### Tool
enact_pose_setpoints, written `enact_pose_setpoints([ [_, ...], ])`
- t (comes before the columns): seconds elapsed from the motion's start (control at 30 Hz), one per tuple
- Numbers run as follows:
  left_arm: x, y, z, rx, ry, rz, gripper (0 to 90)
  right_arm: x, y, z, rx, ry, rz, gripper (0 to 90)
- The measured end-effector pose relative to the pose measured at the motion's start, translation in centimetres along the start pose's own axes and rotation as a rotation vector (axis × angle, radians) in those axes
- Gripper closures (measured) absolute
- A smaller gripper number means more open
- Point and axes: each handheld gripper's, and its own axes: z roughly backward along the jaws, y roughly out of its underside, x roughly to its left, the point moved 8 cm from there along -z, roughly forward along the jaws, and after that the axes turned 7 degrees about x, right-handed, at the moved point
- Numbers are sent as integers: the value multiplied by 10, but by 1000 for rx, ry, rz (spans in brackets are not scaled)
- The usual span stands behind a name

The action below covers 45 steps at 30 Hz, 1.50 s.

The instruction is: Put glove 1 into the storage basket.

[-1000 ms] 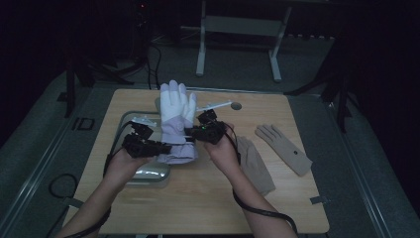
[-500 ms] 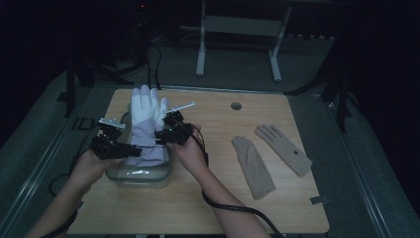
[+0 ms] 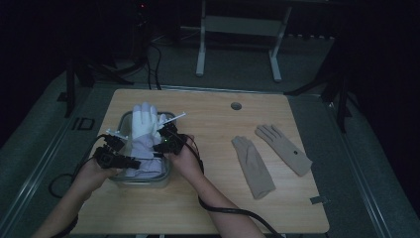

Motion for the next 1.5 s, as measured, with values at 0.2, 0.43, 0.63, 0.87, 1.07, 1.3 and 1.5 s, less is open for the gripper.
enact_pose_setpoints([
  [0.2,2,5,-14,49,-12,16,623,0,1,-8,51,35,18,782],
  [0.43,3,5,-19,55,-47,32,524,-1,2,-12,93,49,21,740],
  [0.63,2,4,-14,1,-86,33,427,1,-2,-11,109,46,50,485],
  [0.87,-1,0,2,-101,-107,55,208,3,-11,5,52,23,91,319],
  [1.07,-18,-16,13,-236,-124,39,147,7,-13,25,12,-24,112,243],
  [1.3,-48,-30,14,-312,-96,9,147,-6,-5,46,-2,14,135,226],
  [1.5,-71,-41,7,-316,-63,-33,146,-23,5,66,-16,32,135,222],
])
